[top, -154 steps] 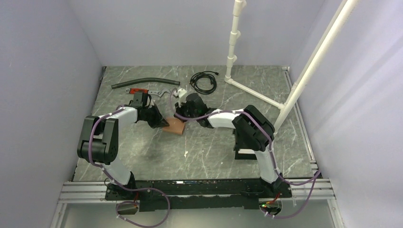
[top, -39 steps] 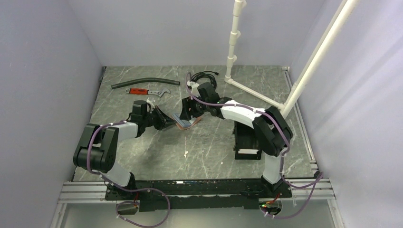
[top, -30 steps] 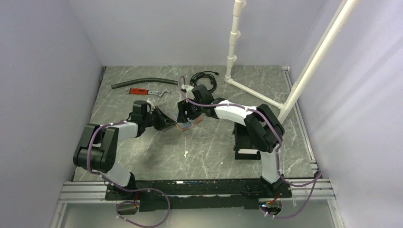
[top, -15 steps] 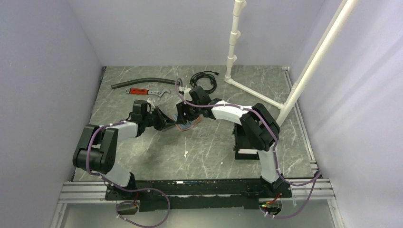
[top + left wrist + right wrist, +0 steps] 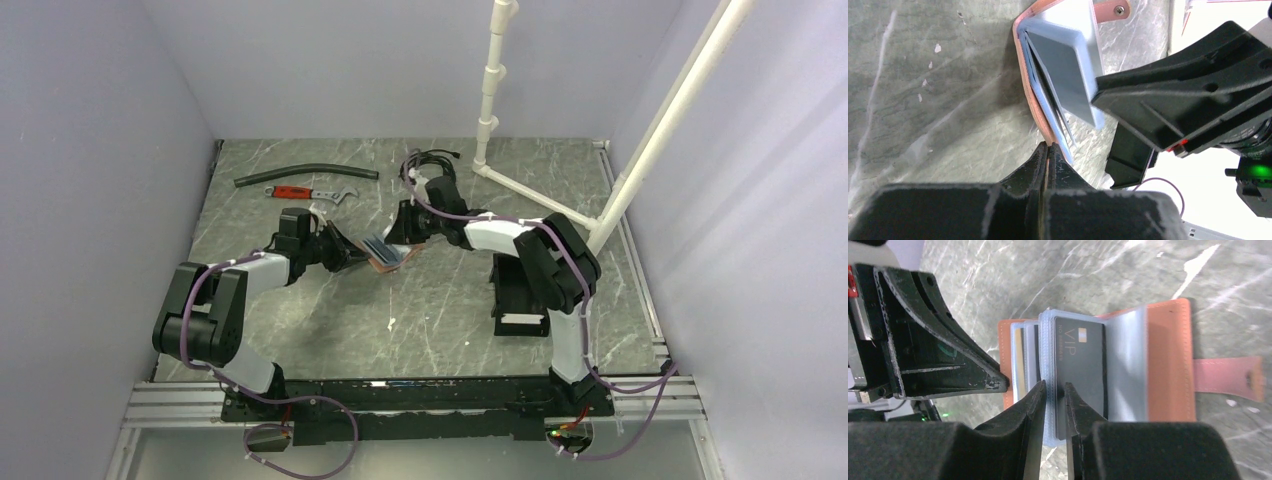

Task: Put the credit cards into the card holder
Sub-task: Open the card holder at the center of the board.

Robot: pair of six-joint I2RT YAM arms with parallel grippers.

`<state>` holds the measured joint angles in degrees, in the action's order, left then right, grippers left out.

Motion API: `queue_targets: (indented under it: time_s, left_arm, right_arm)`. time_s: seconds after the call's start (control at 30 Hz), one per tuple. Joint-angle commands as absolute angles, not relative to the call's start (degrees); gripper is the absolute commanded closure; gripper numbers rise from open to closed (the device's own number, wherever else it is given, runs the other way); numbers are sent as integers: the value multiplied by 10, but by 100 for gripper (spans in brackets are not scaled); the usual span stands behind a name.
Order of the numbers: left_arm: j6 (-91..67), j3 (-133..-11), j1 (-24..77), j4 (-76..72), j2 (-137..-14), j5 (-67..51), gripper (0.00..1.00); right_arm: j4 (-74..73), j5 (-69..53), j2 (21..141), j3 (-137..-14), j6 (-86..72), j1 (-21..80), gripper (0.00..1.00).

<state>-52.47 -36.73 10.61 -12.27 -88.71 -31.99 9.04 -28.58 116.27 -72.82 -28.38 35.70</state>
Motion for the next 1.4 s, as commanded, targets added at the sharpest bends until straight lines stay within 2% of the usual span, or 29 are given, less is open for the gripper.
queue_targets:
  time_s: [0.0, 0.3, 0.53, 0.77, 0.9, 1.07, 1.37]
  left_arm:
    - [-494, -394, 109, -94, -864, -321, 99]
    - [-465, -425, 109, -52, -874, -333, 98]
    - [-488, -439, 109, -98, -918, -370, 77]
    - [-494, -447, 110, -103, -937, -369, 66]
    - [-494, -444, 110, -102, -932, -362, 76]
    - [-477, -427, 110, -89, -894, -368, 76]
    - [-445, -406, 110, -66, -860, -394, 86]
  right_arm:
    - [107, -278, 1165, -708, -320, 330, 79]
    - [58, -224, 1177, -706, -326, 299, 71]
    - [98, -254, 1186, -679, -349, 300, 72]
    - [117, -263, 1175, -657, -354, 305, 73]
    - [119, -264, 1171, -648, -351, 312, 74]
    - [138, -269, 1152, -609, -360, 324, 74]
    - [227, -237, 1093, -494, -450, 373, 73]
